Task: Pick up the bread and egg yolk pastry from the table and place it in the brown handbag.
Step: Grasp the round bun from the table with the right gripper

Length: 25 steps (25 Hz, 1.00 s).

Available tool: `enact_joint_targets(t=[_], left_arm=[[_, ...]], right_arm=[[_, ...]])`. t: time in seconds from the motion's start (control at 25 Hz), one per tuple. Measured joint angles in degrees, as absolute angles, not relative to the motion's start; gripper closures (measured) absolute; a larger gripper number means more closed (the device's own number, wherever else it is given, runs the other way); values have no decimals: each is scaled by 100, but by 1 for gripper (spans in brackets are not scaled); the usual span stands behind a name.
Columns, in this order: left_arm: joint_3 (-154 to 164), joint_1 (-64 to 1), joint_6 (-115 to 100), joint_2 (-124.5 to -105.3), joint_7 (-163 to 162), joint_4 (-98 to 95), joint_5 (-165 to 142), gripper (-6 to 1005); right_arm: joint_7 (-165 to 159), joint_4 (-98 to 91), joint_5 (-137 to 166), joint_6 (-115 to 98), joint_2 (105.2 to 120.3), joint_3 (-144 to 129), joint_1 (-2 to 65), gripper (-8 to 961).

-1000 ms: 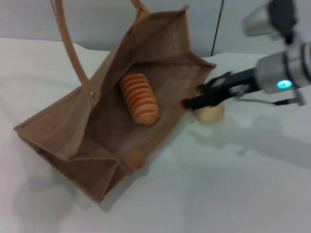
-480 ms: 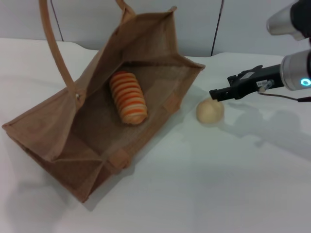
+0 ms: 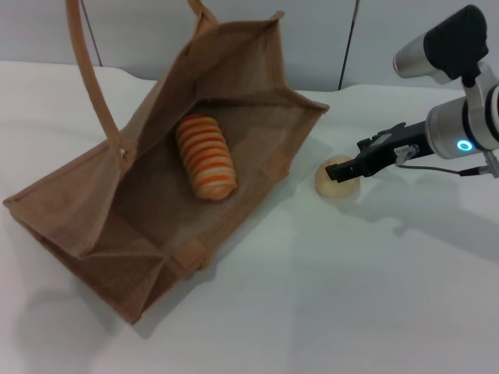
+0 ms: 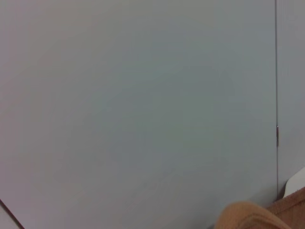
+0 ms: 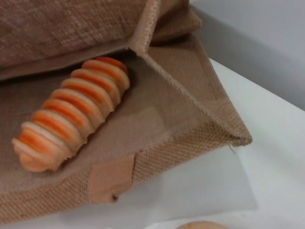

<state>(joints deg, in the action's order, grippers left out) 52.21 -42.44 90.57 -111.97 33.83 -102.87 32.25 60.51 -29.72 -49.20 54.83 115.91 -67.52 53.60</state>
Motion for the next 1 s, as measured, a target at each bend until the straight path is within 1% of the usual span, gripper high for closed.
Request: enact_joint_targets(t=[0.16,0.4,0.52,0.92,1.0], left_arm=[[5229,-4248,9046,-11196,3383,-10276,3225,880],[5230,-4315,9044,-11220,3397,-10242,3225,880],[5230,-4326,9027,-11230,3420,-10224,3225,880],[5273,-4397,9004,-11246,3427,-10137,3226,879],[5294,-4397,9000,-11247,3428,-10135,3226,879]], right_arm=[[6051,-2934,-4915,5410,11593,-6796,5365,77],[6064,-2695,-4935,5375,11606,-6818,5461,85],[6101,-2528,-4953,5371,11651,-6827,5604,89],[6129,-2409,-5088,5358,11677,-7046,5710,102],[6129,-2407,-5185,5367,11677,-7047,5712,122]])
